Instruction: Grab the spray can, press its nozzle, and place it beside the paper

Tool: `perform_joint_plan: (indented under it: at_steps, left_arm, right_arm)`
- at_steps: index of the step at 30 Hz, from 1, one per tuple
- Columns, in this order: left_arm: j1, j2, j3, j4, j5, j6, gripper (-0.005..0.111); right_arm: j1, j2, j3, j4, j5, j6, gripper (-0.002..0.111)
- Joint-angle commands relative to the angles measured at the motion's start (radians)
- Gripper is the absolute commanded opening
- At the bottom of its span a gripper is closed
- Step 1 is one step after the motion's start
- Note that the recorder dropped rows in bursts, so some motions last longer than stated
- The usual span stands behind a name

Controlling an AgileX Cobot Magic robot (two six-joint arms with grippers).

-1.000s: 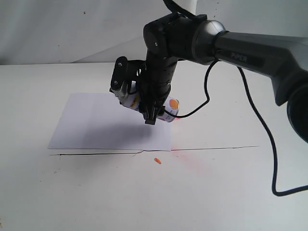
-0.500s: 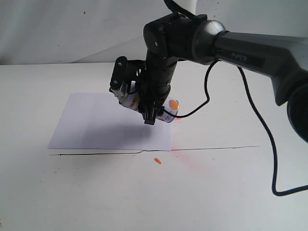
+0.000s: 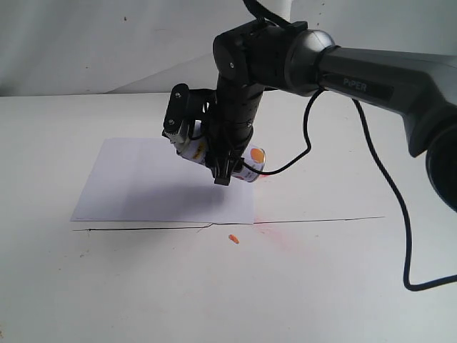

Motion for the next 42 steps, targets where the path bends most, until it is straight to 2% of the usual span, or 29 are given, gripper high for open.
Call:
perform_joint_plan:
  at_steps: [1,8,12,18,22,27,33,35,39,42]
  left_arm:
    - [-0.005,0.219,-0.196,-0.018,0.150,-0.013,0.001]
    - [-0.005,0.706,-0.520,-0.083,0.459,-0.013,0.001]
    - [-0.005,0.913,-0.666,-0.173,0.546,0.000,0.001]
    - [-0.005,1.069,-0.803,-0.169,0.536,0.027,0.001]
    - [-0.005,1.104,-0.826,-0.172,0.412,0.024,0.001]
    - [-0.005,1.106,-0.840,-0.182,0.388,0.096,0.001]
    - [-0.005,1.216,-0.945,-0.207,0.567,0.151,0.001]
    - [0.006,1.288,-1.004,-0.267,0.653,0.206,0.001]
    - [0.041,1.452,-1.141,-0.492,0.855,0.394,0.000]
    - [0.063,1.568,-1.225,-0.588,0.949,0.515,0.000]
  right_arm:
    - [-0.002,-0.015,-0.016,0.016,-0.021,0.004,0.000]
    - [-0.002,-0.015,-0.016,0.019,-0.023,0.006,0.000]
    - [-0.002,-0.015,-0.016,0.017,-0.023,0.006,0.000]
    - [-0.002,-0.015,-0.016,0.017,-0.023,0.006,0.000]
    - [-0.002,-0.015,-0.016,0.004,-0.015,0.006,0.000]
    - [-0.002,-0.015,-0.016,-0.029,0.011,0.008,0.000]
    - [-0.002,-0.015,-0.016,-0.035,0.024,0.013,0.000]
    - [-0.002,-0.015,-0.016,-0.038,0.024,0.013,0.000]
    - [-0.002,-0.015,-0.016,-0.047,0.024,0.023,0.000]
    - [-0.002,-0.015,-0.016,-0.047,0.024,0.023,0.000]
